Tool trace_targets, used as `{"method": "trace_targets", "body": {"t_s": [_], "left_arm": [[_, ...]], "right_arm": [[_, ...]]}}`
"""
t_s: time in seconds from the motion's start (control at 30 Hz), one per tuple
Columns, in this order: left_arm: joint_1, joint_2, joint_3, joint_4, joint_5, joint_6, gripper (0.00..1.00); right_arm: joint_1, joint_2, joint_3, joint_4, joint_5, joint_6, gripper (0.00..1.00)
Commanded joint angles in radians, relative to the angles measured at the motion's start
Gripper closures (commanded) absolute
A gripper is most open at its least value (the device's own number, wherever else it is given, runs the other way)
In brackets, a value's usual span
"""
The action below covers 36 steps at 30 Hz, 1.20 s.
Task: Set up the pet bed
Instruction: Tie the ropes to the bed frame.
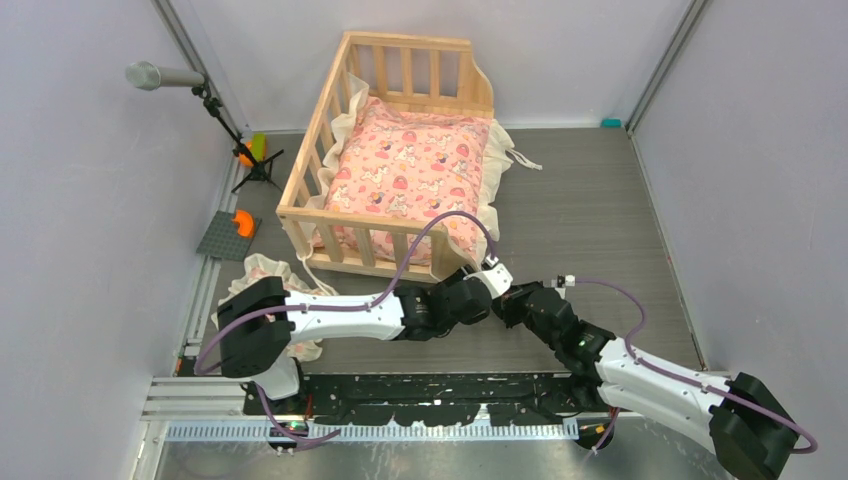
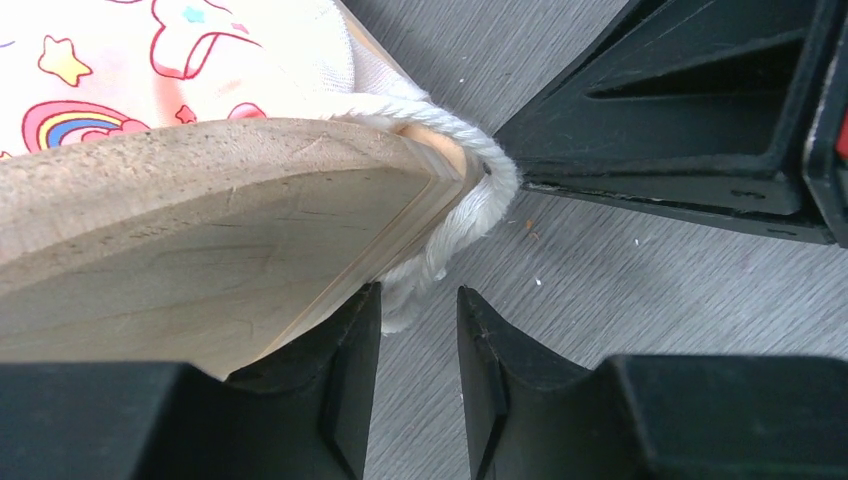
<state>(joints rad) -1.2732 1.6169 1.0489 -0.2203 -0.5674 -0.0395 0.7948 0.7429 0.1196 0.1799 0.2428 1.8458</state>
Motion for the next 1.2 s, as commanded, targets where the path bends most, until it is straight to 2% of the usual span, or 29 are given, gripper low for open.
{"method": "trace_targets", "body": {"t_s": [0.0,0.13,0.33,0.4,0.5,0.67,0.93,1.17], "left_arm": [[0.024,-0.029,0.054,0.05,-0.038,0.001,0.64],[0.024,-0.072,0.052,0.029,-0.041,-0.01,0.62],[0.025,-0.172,0.001,0.034,-0.046,-0.056,0.52],[0.024,-0.21,-0.045,0.058,-0.057,-0.092,0.44],[0.025,-0.266,-0.145,0.134,-0.049,-0.149,0.39],[0.024,-0.335,-0.271,0.208,-0.059,-0.261,0.36],[0.024,-0.377,-0.462,0.504,-0.01,-0.264,0.36],[0.024,-0.342,-0.547,0.716,0.033,-0.252,0.36]], "right_arm": [[0.001,-0.017,0.025,-0.018,0.035,-0.015,1.0],[0.001,-0.016,0.027,-0.018,0.039,-0.017,1.0],[0.001,-0.01,0.045,-0.016,0.039,-0.033,1.0],[0.001,-0.006,0.055,-0.016,0.036,-0.041,1.0],[0.001,-0.001,0.073,-0.018,0.029,-0.053,1.0],[0.001,0.009,0.086,-0.012,0.017,-0.061,1.0],[0.001,0.012,0.096,0.015,-0.006,-0.06,1.0],[0.002,-0.006,0.106,0.016,-0.017,-0.059,1.0]]}}
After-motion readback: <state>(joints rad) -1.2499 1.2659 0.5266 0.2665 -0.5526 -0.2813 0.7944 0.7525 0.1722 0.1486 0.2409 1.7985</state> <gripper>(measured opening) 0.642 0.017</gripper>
